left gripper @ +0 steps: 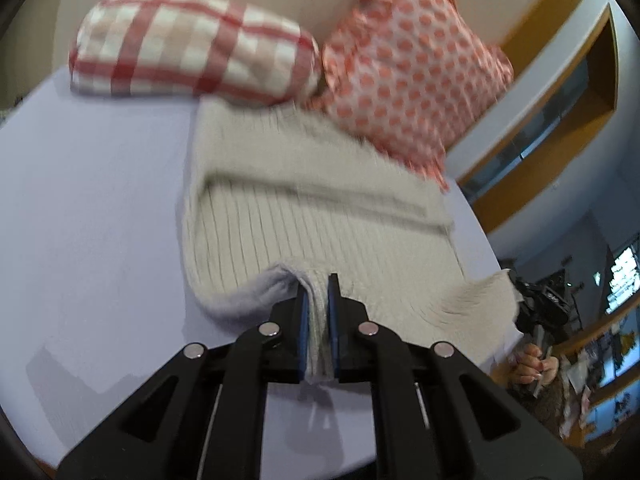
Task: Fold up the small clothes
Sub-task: 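Grasp the hem with both tools and fold it up toward the collar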
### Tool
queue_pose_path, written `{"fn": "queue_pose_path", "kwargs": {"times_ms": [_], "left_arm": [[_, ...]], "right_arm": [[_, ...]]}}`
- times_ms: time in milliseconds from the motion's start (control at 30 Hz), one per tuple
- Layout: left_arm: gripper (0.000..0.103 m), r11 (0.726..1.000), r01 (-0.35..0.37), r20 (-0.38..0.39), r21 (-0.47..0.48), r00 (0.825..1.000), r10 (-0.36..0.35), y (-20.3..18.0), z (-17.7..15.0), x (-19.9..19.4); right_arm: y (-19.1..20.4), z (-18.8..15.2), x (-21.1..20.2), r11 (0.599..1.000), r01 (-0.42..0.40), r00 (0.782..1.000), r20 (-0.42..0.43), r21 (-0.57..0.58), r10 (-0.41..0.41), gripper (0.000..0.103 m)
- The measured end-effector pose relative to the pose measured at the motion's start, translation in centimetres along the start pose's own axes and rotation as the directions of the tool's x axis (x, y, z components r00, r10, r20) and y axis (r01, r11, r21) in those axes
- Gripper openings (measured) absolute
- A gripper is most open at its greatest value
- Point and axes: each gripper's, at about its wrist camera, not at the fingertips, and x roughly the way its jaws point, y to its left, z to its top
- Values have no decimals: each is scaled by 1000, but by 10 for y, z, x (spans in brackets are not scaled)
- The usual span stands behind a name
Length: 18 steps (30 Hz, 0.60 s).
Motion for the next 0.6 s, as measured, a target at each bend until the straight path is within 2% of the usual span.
{"fn": "queue_pose_path", "kwargs": {"times_ms": [133, 233, 300, 400, 467, 533, 567, 600], "left_arm": [[8, 998, -58, 49, 8, 997, 58, -8, 62, 22], [8, 990, -138, 63, 2, 988, 138, -4, 110, 56], [8, 981, -192, 45, -37, 980, 194, 8, 142, 91], [8, 960, -259, -15, -105, 966, 259, 33, 169, 140], [9, 942, -295, -94, -160, 955, 283, 54, 177, 170], [11, 938, -279, -136, -205, 957, 255, 69, 178, 181], [13, 942, -255, -133, -219, 964, 230, 75, 177, 178], [14, 946, -235, -121, -224, 970, 212, 80, 177, 172]], "right_arm": [[17, 69, 46, 1000, 2, 997, 80, 1, -2, 8], [11, 118, 91, 998, 45, 993, 107, 33, -49, 8], [-1, 142, 120, 995, 86, 988, 121, 57, -92, 8], [-29, 166, 166, 972, 212, 968, 117, 103, -223, 8], [-51, 175, 197, 937, 327, 942, 31, 121, -333, 10], [-64, 180, 210, 910, 387, 922, -44, 149, -385, 16], [-63, 181, 209, 911, 387, 922, -51, 144, -384, 29], [-58, 183, 205, 913, 391, 920, -38, 117, -389, 55]]}}
